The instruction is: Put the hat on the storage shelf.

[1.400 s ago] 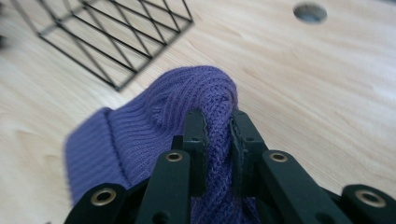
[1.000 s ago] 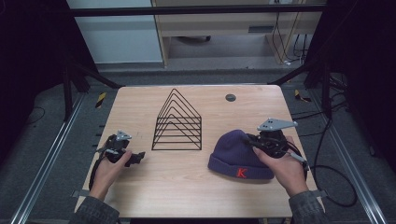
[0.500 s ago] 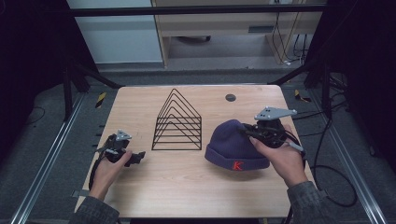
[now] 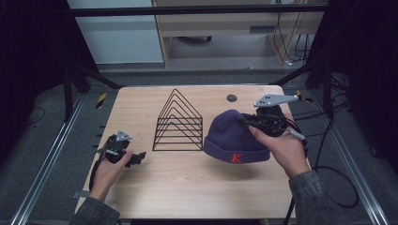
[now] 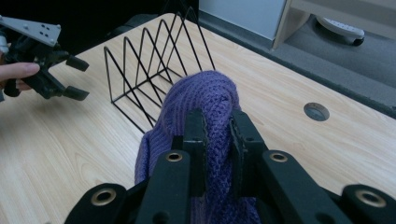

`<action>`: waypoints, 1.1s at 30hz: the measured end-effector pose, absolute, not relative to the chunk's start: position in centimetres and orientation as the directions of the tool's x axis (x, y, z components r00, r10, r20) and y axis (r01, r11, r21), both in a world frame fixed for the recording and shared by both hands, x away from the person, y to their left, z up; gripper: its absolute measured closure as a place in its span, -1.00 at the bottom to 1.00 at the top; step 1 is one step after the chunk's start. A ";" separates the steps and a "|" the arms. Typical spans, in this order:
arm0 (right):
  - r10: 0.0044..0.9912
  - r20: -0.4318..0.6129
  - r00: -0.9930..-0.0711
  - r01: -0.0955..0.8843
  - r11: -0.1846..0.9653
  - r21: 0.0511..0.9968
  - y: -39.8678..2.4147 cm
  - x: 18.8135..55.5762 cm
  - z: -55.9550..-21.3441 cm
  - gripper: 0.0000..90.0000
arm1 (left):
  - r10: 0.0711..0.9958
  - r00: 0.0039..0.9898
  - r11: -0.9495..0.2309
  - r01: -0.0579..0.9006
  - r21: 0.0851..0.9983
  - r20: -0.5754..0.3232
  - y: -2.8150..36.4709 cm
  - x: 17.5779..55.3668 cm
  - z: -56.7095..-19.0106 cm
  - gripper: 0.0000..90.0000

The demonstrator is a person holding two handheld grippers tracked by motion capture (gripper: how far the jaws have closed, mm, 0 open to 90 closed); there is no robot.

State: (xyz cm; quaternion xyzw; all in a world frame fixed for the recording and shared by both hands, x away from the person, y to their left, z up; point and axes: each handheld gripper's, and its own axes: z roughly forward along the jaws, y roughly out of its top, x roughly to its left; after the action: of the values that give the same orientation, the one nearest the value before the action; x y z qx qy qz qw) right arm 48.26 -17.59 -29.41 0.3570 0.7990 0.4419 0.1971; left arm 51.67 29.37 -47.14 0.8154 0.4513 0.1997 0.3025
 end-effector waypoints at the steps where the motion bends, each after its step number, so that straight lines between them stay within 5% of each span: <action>1: 0.747 0.000 -0.665 0.396 0.354 0.847 -17.6 48.4 -29.0 0.75 | 0.856 0.514 -0.410 0.613 0.676 0.053 29.4 51.7 -47.1 -0.87; 14: 0.764 0.001 -0.645 0.365 0.306 0.879 -17.8 49.7 -25.1 0.75 | 0.867 0.490 -0.348 0.467 0.813 0.090 28.7 49.4 -41.8 -0.87; 25: 0.766 -0.031 -0.642 0.321 0.305 0.896 -16.1 51.5 -20.7 0.75 | 0.725 0.687 -0.361 0.319 0.876 0.048 25.1 50.0 -32.8 -0.87; 33: 0.760 -0.046 -0.649 0.293 0.305 0.906 -14.5 52.9 -19.4 0.75 | 0.705 0.705 -0.394 0.292 0.871 0.083 23.2 51.0 -30.4 -0.83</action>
State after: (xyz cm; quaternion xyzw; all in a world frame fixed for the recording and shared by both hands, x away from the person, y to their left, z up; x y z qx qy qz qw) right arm 52.88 -14.50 -19.42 0.3416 0.7705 0.4803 0.2430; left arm 50.96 23.22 -30.41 0.8035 0.3100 0.2269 0.4547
